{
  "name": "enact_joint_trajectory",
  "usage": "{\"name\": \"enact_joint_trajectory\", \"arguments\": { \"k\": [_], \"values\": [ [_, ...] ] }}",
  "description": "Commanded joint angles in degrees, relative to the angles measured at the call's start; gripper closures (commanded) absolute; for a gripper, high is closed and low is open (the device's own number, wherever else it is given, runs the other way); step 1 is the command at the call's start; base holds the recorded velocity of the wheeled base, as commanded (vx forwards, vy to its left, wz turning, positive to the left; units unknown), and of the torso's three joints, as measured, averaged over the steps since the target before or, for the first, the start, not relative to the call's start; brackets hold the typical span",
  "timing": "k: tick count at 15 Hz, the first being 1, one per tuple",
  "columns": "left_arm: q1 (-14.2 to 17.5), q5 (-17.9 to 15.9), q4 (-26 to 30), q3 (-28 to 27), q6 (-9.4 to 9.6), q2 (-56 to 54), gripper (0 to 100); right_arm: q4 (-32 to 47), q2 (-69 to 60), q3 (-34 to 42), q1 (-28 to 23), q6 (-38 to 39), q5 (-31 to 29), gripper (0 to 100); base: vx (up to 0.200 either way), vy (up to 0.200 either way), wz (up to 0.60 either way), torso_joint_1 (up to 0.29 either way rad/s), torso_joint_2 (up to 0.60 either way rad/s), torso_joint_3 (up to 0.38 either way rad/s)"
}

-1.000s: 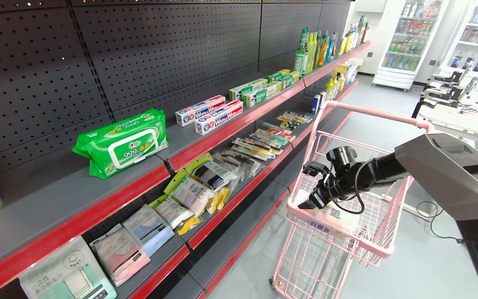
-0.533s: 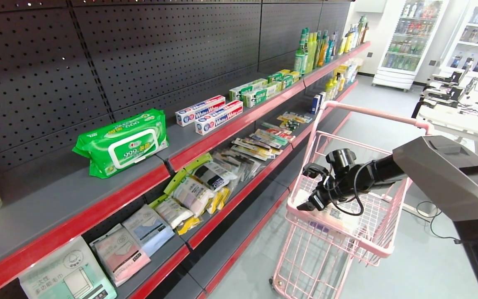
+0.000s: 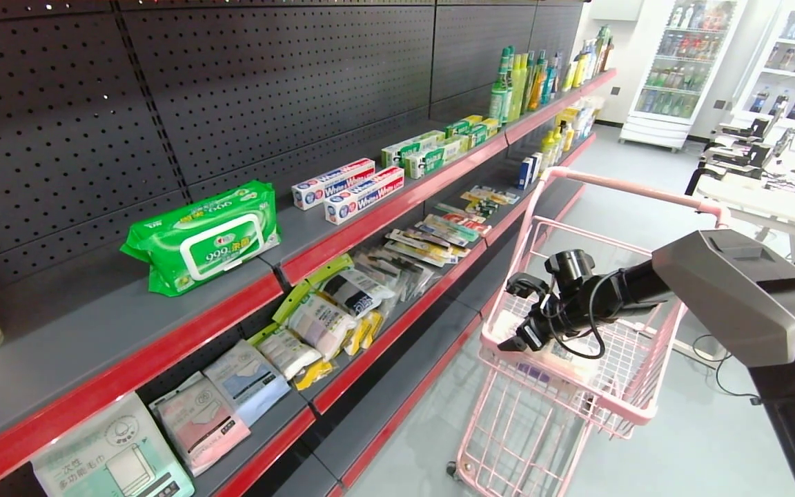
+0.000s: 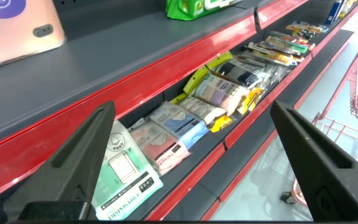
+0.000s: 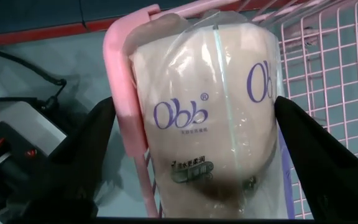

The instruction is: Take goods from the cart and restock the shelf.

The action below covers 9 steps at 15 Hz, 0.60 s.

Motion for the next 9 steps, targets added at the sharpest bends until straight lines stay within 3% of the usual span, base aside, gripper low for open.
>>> {"name": "enact_joint_trajectory", "arguments": {
  "k": [1,9],
  "values": [
    [0.0,0.0,0.0,0.0,0.0,0.1,0,0.1,-0.3,0.1,0.0,-0.1,0.2,0,0.0,0.0,0.0,0.0,0.0,0.0],
    [0.0,0.0,0.0,0.0,0.0,0.1,0,0.2,-1.7,0.4,-0.2,0.3,1.1,0,0.0,0.0,0.0,0.0,0.0,0.0]
  ]
}}
